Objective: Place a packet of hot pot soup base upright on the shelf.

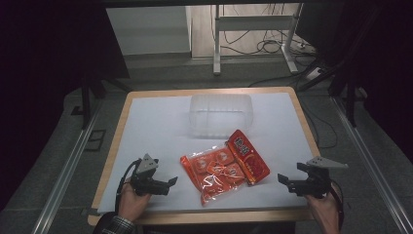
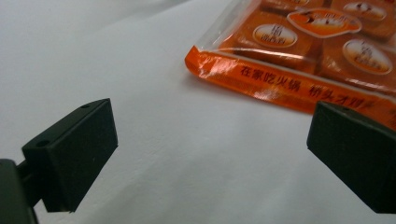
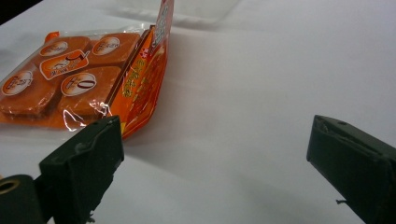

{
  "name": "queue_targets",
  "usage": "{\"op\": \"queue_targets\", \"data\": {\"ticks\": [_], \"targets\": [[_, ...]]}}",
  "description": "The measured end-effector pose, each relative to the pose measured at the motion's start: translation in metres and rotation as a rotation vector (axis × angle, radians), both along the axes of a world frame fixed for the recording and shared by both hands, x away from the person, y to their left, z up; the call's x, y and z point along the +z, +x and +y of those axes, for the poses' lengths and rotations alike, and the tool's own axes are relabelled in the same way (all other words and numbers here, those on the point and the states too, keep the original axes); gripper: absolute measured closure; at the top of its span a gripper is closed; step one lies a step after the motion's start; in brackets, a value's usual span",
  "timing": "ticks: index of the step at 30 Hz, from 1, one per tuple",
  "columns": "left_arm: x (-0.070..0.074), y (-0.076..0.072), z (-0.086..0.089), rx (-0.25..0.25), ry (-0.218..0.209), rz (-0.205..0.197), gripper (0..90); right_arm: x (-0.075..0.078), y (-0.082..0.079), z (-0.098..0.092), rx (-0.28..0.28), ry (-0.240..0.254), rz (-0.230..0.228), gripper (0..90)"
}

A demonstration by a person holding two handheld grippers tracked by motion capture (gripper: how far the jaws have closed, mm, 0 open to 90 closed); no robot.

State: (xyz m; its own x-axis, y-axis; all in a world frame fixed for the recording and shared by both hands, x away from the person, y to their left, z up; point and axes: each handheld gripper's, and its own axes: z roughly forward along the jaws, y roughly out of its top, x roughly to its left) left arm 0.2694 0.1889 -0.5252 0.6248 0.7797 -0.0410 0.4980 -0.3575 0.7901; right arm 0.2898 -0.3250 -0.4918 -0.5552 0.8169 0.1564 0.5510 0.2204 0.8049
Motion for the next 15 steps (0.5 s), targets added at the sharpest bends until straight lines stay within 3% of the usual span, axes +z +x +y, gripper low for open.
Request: {"op": "queue_targets", "data": {"ticks": [4,8,11,15], "targets": [[-0.0003,0.0007,-0.0022,-0.021,-0.015,0.006,2.1,-0.0022,0.0018,0.0001,0.011,-0.025,-0.007,2.8],[-0.0006,0.0006,-0.0045,-0.028,0.006,-0.008,2.4,-0.0043,0.0032,0.0010,0.014,-0.025,0.004,2.3],[-0.0007,0.0013,-0.0044,-0.010,0.033,-0.017,3.5,-0.0051,0.0040,0.0022,0.018,-0.033,0.000,2.2],[-0.0005,0.0021,-0.0024,0.008,0.031,-0.017,3.8,-0.0061,0.0044,0.0030,0.021,-0.038,0.001,2.0]]}}
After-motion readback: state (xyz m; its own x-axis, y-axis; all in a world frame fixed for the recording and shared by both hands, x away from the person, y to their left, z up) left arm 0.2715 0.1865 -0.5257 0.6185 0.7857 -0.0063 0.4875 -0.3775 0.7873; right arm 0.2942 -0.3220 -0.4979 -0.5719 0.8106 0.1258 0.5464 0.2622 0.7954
